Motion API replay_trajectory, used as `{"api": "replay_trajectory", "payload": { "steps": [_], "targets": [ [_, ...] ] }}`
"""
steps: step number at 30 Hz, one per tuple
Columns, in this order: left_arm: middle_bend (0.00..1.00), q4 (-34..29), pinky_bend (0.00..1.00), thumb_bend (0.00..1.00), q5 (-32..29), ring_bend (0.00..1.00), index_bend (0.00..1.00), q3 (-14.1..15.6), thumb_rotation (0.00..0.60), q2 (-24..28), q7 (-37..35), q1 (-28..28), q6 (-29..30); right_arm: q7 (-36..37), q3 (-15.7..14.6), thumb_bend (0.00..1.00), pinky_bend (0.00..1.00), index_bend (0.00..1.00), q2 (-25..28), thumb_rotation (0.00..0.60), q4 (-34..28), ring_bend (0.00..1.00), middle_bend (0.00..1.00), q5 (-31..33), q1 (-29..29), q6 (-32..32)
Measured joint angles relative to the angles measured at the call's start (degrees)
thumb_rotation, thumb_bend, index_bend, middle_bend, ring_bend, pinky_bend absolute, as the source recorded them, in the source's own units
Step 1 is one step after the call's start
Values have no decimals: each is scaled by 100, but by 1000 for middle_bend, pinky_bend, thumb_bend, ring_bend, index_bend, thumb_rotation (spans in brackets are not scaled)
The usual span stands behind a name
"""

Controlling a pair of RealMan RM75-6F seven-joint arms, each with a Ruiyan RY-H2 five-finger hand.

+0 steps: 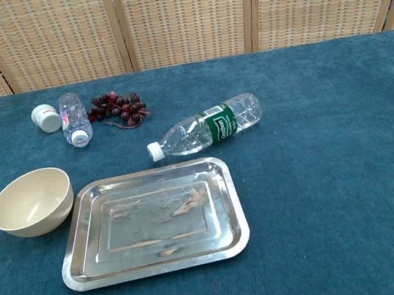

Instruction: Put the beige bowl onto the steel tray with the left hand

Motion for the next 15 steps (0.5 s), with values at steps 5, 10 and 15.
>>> {"api": "replay_trajectory", "payload": {
  "steps": [5,10,15],
  "targets": [
    [0,31,0,0,-24,0,0,3,600,-23,19,-23,-78,-11,-1,0,0,0,-5,600,6,0,0,9,9,-25],
    [0,120,0,0,-63,0,0,2,600,-48,-27,-148,-343,-56,17,0,0,0,-31,600,20,0,0,86,34,-78],
    [0,577,0,0,67,0,0,13,600,-140,-303,-517,-882,-207,67,0,0,0,-90,600,40,0,0,279,83,-183]
  ]
}}
